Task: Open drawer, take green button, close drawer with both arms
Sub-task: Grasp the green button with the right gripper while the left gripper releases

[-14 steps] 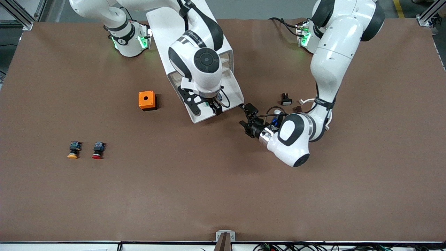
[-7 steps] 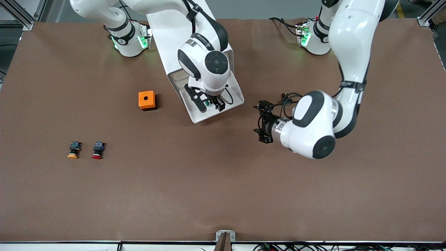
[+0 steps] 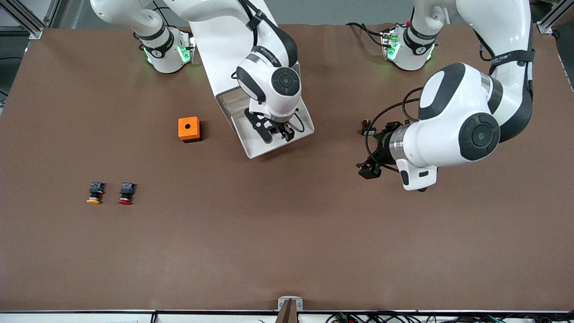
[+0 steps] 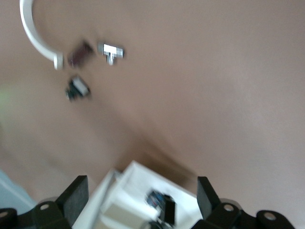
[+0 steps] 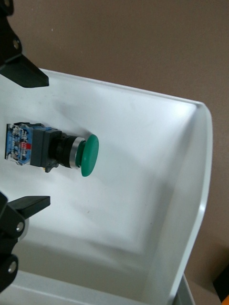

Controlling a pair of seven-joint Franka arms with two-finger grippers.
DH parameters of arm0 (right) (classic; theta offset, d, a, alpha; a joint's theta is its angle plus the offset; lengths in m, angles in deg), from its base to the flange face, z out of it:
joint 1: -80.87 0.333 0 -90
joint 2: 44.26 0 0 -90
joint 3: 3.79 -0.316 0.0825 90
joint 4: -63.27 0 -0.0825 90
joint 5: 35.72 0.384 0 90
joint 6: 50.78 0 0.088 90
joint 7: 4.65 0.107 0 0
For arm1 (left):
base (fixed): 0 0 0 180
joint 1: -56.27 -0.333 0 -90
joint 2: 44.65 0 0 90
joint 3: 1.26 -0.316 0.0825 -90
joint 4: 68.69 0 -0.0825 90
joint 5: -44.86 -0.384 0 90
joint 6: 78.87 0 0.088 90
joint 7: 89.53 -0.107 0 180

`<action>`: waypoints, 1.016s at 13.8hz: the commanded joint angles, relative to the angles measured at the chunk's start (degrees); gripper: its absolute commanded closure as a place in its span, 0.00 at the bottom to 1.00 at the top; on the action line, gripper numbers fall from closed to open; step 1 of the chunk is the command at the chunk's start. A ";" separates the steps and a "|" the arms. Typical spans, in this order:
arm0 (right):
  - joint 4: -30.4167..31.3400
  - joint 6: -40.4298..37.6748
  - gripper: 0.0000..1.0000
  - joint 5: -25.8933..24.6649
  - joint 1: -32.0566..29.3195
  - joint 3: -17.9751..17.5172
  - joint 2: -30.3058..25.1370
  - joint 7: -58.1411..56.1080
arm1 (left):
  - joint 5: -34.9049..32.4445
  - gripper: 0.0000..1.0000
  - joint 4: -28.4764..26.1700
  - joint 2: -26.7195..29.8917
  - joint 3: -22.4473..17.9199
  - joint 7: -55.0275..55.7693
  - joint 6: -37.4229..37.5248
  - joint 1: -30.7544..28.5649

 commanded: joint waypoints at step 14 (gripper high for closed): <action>-0.31 0.85 0.72 0.27 1.79 0.48 1.81 0.77 | -6.56 0.00 -20.40 4.29 1.58 -11.24 -20.19 3.66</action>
